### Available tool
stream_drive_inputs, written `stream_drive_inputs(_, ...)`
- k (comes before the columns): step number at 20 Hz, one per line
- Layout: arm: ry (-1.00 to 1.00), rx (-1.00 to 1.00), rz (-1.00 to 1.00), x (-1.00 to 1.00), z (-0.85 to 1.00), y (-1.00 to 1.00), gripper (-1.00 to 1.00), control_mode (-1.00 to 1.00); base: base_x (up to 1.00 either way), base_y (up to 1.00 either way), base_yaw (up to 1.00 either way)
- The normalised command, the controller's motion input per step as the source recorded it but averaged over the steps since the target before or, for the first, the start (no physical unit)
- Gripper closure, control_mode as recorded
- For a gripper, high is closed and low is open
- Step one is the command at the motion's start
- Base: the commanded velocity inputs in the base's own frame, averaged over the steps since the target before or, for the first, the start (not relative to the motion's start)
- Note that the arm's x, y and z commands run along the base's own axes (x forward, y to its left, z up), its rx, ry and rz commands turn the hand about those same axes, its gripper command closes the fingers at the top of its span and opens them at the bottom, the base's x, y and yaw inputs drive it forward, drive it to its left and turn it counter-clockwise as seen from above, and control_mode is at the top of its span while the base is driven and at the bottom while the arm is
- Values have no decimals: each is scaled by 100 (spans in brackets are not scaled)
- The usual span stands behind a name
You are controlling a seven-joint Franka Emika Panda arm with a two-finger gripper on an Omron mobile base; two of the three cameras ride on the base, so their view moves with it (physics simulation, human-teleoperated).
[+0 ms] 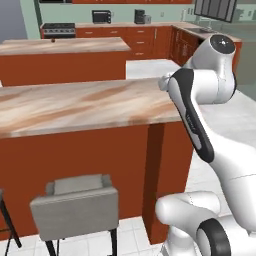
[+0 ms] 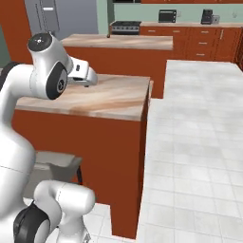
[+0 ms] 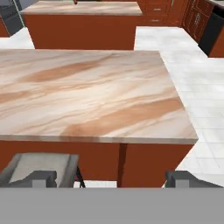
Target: Place the peach in the correct fridge rack based on whether it is a fruit or vegetable. Finally, close the fridge door.
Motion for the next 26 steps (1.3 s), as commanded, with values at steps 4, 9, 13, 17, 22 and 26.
stream_drive_inputs(4,0,0,0,0,0,0,-100,100,1,-100,0)
stream_drive_inputs(9,0,0,0,0,0,0,-100,100,43,-100,0)
stream_drive_inputs(13,0,0,0,0,0,0,-100,100,90,-100,6)
stream_drive_inputs(17,0,0,0,0,0,0,-100,100,100,-100,19)
stream_drive_inputs(22,0,0,0,0,0,0,-100,100,100,-89,24)
stream_drive_inputs(26,0,0,0,0,0,0,-100,100,100,-60,24)
